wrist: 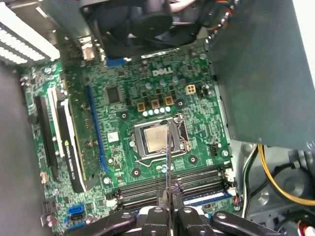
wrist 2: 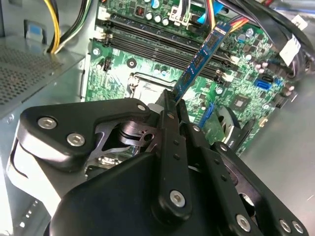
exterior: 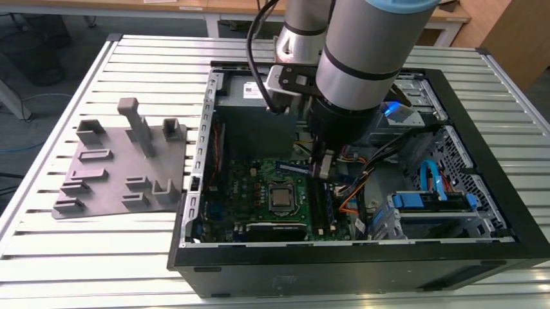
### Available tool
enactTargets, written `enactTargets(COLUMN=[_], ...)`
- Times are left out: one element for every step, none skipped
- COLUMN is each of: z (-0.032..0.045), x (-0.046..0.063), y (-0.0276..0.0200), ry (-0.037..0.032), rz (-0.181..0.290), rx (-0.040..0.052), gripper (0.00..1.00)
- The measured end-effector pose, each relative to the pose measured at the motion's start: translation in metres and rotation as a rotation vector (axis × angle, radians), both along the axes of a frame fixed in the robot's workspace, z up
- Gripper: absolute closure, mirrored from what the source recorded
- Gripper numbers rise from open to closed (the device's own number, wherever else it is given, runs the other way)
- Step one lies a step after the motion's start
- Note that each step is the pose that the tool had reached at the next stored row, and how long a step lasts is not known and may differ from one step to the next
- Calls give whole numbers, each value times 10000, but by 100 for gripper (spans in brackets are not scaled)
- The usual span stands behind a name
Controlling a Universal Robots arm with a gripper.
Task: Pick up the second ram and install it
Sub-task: 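Insert the second ram into the second slot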
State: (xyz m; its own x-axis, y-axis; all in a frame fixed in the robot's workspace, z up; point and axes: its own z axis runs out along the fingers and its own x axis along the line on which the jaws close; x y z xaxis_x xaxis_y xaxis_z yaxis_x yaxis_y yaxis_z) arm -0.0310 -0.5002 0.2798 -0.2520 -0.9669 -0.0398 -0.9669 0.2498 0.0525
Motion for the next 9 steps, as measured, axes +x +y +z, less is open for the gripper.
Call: enactTargets(z=[-1, -1, -1, -2, -2, -2, -3, -3, -4], x=[0, 0, 0, 0, 0, 0, 0, 0, 0], y=[0, 0, 0, 0, 0, 0, 0, 0, 0], ry=[0, 0, 0, 0, 0, 0, 0, 0, 0], rz=[-138, -273, -404, -536, -675, -827, -963, -1106, -1244], rx=[0, -1, -2, -3, -5, -6, -7, -7, -7], gripper=[86, 86, 86, 86, 86, 86, 86, 86, 86])
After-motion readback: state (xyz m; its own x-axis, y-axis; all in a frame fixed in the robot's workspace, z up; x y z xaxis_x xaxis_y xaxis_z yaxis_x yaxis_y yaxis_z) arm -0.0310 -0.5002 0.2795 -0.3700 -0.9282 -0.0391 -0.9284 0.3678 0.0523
